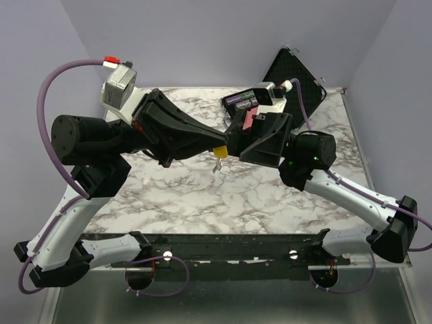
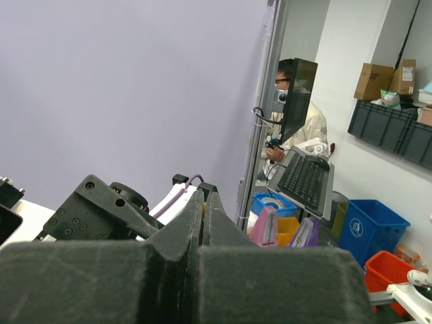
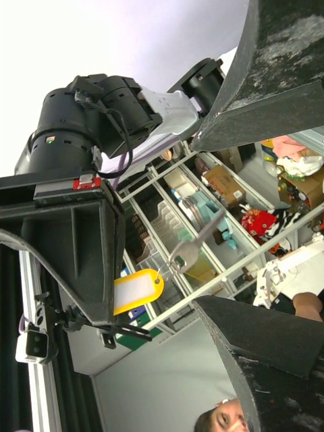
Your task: Remove the keys from the keyring
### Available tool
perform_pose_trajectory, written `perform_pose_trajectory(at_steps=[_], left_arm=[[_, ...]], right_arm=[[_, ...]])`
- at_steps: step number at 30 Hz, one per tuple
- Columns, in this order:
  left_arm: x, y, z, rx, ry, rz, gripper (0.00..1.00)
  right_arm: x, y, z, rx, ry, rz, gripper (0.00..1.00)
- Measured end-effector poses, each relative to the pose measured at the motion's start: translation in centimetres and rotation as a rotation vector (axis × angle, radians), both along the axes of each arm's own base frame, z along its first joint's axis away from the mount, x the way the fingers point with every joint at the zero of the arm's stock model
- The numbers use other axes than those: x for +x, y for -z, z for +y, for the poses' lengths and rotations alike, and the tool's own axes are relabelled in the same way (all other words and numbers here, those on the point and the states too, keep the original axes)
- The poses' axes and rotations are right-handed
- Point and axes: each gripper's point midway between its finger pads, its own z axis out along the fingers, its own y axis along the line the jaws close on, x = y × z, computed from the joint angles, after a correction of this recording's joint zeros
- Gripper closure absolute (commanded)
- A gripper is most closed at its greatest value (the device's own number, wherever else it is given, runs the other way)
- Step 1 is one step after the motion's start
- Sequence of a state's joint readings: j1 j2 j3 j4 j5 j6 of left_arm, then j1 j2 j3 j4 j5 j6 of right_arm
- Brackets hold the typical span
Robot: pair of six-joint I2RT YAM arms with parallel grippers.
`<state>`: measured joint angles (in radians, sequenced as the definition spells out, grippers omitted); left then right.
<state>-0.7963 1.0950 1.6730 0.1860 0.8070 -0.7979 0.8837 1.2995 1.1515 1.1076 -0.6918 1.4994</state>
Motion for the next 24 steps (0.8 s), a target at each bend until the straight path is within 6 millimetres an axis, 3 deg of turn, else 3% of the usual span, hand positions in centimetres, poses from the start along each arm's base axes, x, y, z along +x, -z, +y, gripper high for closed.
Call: perform_pose_trajectory(at_steps=[5, 18, 24], left_arm=[[0.3, -0.3, 0.0, -0.016, -0.013, -0.002, 1.0], [1.3, -0.2, -0.6, -0.034, -0.035, 0.01, 1.0], [1.8, 0.0, -0.8, -0.037, -0.047, 0.023, 1.0]], right_arm=[[-0.4, -1.0, -0.3, 0.04, 0.005, -0.022, 0.12], [-1.1, -1.2, 0.3, 0.071, -0.031, -0.026, 0.22], [-1.7, -2.1, -0.2, 0.105, -0.034, -0.045, 0.33]])
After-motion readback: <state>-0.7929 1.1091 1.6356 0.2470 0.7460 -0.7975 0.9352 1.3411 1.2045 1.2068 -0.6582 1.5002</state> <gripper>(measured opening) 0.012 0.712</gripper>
